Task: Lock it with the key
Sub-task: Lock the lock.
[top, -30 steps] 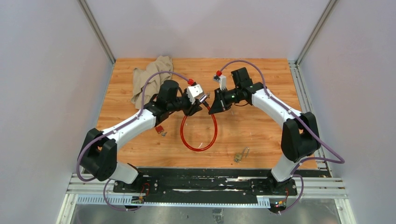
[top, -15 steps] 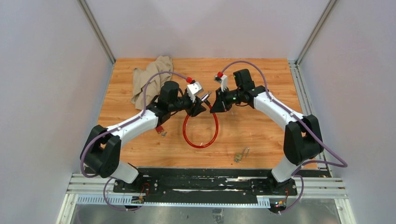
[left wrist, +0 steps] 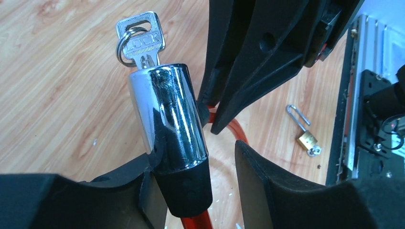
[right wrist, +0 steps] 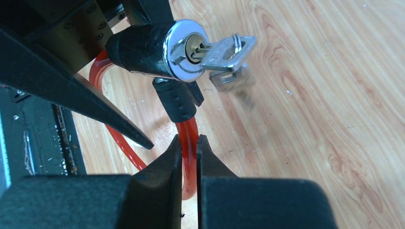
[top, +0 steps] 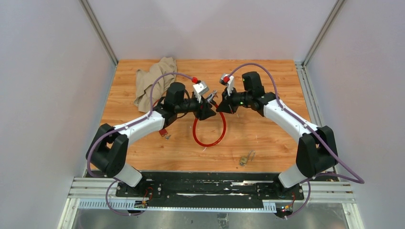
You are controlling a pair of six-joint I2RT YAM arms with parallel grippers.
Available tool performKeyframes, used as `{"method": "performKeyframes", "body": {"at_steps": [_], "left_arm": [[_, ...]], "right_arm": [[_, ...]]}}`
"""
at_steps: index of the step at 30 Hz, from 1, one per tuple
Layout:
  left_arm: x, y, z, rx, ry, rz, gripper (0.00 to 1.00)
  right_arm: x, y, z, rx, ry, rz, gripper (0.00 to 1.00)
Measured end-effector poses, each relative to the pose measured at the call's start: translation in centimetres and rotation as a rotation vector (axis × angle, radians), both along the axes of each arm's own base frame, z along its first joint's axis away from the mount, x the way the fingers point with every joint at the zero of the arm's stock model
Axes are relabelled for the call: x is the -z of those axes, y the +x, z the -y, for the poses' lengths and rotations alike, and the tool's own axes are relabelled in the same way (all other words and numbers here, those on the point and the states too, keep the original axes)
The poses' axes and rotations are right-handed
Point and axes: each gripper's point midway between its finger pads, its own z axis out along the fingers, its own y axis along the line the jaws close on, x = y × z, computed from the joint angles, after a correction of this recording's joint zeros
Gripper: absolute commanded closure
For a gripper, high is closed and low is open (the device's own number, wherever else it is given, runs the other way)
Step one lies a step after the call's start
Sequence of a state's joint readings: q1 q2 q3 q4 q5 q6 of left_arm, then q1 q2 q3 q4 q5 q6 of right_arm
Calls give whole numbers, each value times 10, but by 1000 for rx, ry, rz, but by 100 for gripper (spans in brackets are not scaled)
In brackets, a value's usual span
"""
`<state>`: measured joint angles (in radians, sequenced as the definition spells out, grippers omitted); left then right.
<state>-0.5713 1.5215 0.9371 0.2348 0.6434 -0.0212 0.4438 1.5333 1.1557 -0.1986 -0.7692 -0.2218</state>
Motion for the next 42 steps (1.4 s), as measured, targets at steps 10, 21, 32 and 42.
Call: {"method": "performKeyframes", "body": {"at_steps": [10, 21, 32, 42], "left_arm": [[-4, 0, 3, -56, -76, -95, 42], [0, 15, -6, -156, -57, -95, 40], [-5, 22, -13, -191, -76, -100, 38], [-10, 27, -18, -250, -163, -176, 32]], "right_arm": [[2, 4, 0, -1, 3, 45, 99], [0, 2, -6, -15, 10, 58, 99], [-2, -1, -9, -27, 28, 66, 99], [3, -8, -11, -44, 31, 49, 99]]}}
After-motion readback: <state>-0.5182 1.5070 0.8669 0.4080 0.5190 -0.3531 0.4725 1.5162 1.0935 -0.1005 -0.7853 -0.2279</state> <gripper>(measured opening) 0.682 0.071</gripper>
